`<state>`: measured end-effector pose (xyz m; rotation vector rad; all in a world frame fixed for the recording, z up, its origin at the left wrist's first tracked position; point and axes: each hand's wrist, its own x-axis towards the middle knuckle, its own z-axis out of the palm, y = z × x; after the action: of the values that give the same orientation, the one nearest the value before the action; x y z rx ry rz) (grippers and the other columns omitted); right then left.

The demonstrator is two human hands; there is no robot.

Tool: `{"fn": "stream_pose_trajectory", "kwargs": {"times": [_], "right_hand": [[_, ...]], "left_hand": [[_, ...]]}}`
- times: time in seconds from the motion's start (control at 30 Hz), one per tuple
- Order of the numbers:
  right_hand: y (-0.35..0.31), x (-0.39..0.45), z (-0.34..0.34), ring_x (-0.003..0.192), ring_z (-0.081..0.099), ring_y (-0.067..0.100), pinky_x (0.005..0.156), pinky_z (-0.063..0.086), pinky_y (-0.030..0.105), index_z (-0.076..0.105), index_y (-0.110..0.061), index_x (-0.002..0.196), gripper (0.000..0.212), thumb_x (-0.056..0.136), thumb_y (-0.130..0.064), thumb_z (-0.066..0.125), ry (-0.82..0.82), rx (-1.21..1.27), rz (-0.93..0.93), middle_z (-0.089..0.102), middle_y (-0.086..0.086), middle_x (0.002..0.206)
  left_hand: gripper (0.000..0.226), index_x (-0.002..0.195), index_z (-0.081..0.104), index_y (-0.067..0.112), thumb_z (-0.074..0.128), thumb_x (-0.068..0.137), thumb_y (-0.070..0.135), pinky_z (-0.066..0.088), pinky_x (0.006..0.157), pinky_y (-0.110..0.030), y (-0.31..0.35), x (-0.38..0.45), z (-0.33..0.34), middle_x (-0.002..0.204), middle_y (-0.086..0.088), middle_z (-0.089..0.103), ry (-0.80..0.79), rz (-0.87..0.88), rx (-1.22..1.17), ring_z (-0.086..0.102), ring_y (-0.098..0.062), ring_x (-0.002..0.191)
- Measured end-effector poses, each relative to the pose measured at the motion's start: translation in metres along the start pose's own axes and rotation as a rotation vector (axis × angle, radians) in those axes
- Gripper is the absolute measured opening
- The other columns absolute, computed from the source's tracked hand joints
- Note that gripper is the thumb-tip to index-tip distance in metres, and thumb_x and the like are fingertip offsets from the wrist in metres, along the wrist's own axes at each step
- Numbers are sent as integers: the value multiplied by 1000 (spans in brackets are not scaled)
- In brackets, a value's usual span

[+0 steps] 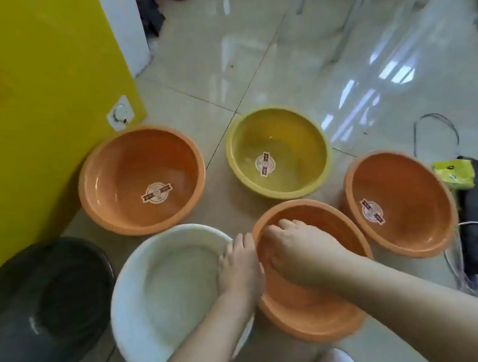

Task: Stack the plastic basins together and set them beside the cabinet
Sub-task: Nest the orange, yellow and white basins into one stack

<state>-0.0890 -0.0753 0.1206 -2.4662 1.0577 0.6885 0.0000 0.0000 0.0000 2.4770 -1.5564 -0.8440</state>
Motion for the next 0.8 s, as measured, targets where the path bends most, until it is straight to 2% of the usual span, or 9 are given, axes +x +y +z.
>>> {"fn": "stream_pose_trajectory", "kwargs": {"times": [0.07, 0.1, 0.23, 0.33, 0.43, 0.53, 0.63, 0.73, 0.8], "right_hand": [[5, 9, 2, 109, 59, 29, 90, 52, 43, 54, -21, 130, 41, 95, -40, 45, -5, 17, 2, 59, 5, 120], [9, 14, 1, 110, 59, 29, 91, 52, 44, 55, -21, 129, 41, 94, -40, 46, -10, 30, -6, 59, 5, 121], [17, 17, -22, 109, 60, 27, 93, 50, 41, 59, -21, 122, 37, 93, -42, 49, -11, 48, 30, 59, 4, 118], [19, 7, -46, 109, 62, 22, 94, 51, 41, 59, -26, 127, 37, 96, -45, 50, 113, 146, 41, 57, -1, 123], [19, -9, -70, 108, 60, 13, 93, 49, 34, 59, -31, 130, 37, 96, -43, 51, 305, 223, -24, 57, -8, 125], [16, -26, -94, 94, 57, 0, 82, 42, 14, 62, -31, 124, 36, 93, -42, 49, 524, 343, -104, 59, -12, 113], [16, -22, -99, 97, 55, -7, 76, 38, 5, 64, -28, 120, 30, 94, -35, 51, 617, 404, -129, 62, -12, 103], [32, 7, -85, 91, 59, -2, 74, 43, 12, 64, -29, 113, 20, 96, -26, 53, 566, 428, -92, 65, -16, 94], [53, 34, -67, 92, 64, 14, 79, 53, 30, 62, -25, 117, 25, 94, -23, 53, 493, 282, -41, 67, -6, 99]], "left_hand": [[61, 150, 37, 11, 51, 91, 13, 35, 112, -43, -2, 19, 11, 147, -8, 52, 29, 4, 21, 45, -30, 138], [63, 152, 35, 11, 52, 91, 14, 32, 112, -42, -1, 28, 15, 145, -8, 56, 35, 5, 63, 46, -29, 137], [34, 121, 59, 19, 44, 94, 5, 41, 100, -40, 17, 48, 7, 119, -8, 72, -11, -48, -33, 61, -32, 119], [24, 113, 58, 16, 46, 96, 5, 49, 97, -45, 38, 39, -22, 123, -16, 69, -24, 29, -110, 62, -41, 120], [24, 112, 57, 11, 51, 90, 3, 52, 87, -45, 41, 32, -84, 114, -18, 71, 11, 163, -114, 65, -46, 109], [18, 101, 59, 18, 59, 87, 6, 53, 72, -37, 6, 36, -154, 103, -8, 72, -9, 155, -145, 67, -34, 98], [21, 96, 67, 23, 68, 83, 6, 59, 79, -39, -57, 39, -187, 96, -1, 74, -46, 100, -141, 69, -25, 92], [25, 81, 66, 31, 74, 81, 8, 59, 79, -40, -114, 27, -182, 86, 3, 74, -32, -28, -140, 71, -21, 81], [25, 79, 62, 35, 74, 85, 13, 54, 69, -35, -144, 16, -165, 82, 7, 72, 4, -107, -103, 68, -17, 75]]}}
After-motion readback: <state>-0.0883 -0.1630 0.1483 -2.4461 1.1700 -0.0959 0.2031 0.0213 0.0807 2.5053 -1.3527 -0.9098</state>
